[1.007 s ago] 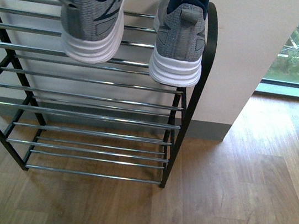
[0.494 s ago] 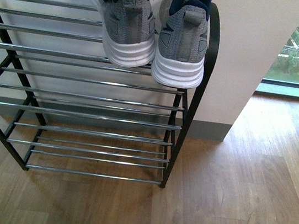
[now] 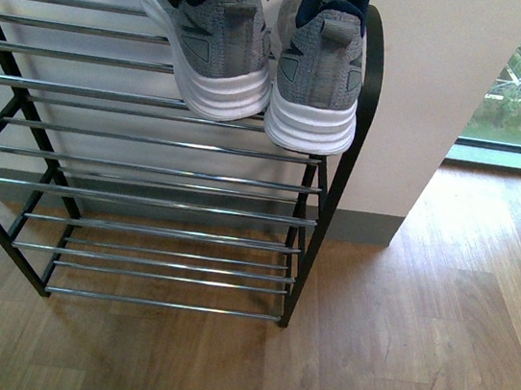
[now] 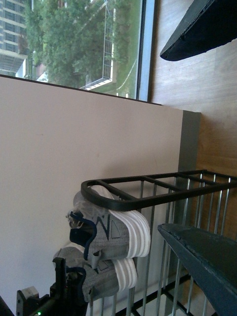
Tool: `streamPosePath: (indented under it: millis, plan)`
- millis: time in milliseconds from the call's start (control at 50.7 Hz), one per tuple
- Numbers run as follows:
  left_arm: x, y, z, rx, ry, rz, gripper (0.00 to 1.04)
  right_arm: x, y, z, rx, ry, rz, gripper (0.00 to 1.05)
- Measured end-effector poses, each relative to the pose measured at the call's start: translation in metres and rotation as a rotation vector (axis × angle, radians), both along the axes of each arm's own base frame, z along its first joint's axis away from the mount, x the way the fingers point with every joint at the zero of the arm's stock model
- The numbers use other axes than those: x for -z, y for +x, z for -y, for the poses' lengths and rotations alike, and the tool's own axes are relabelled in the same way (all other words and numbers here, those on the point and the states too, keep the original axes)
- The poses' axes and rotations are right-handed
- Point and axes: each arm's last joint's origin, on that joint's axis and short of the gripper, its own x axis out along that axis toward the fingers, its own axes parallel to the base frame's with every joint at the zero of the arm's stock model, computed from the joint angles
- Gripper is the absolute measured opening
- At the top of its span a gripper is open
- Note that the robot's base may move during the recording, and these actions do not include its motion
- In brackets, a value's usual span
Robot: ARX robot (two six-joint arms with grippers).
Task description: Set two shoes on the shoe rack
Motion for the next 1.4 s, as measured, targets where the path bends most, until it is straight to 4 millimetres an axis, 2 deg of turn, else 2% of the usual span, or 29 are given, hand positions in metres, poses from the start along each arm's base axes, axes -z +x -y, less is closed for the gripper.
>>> streamPosePath:
  millis: [276, 494, 651, 770, 928, 1303, 1402]
  plan:
    - [-0.009, -0.007, -0.005, 0.111, 0.046, 0.006, 0.02, 0.000, 0.000, 0.000, 0.000, 0.000, 0.000, 0.95]
    - [-0.004, -0.017, -0.025, 0.140, 0.044, -0.027, 0.02, 0.000, 0.000, 0.000, 0.000, 0.000, 0.000, 0.95]
    - [-0.002, -0.012, -0.037, 0.123, 0.050, -0.016, 0.02, 0.000, 0.000, 0.000, 0.000, 0.000, 0.000, 0.95]
    - [-0.002, -0.014, -0.032, 0.136, 0.039, -0.011, 0.02, 0.000, 0.000, 0.000, 0.000, 0.000, 0.000, 0.95]
    - [-0.002, -0.009, -0.014, 0.138, -0.002, 0.016, 0.02, 0.000, 0.000, 0.000, 0.000, 0.000, 0.000, 0.95]
    - [0.000, 0.000, -0.014, 0.094, -0.052, 0.058, 0.02, 0.000, 0.000, 0.000, 0.000, 0.000, 0.000, 0.95]
    - [0.000, 0.002, -0.013, 0.101, -0.087, 0.076, 0.16, 0.000, 0.000, 0.000, 0.000, 0.000, 0.000, 0.95]
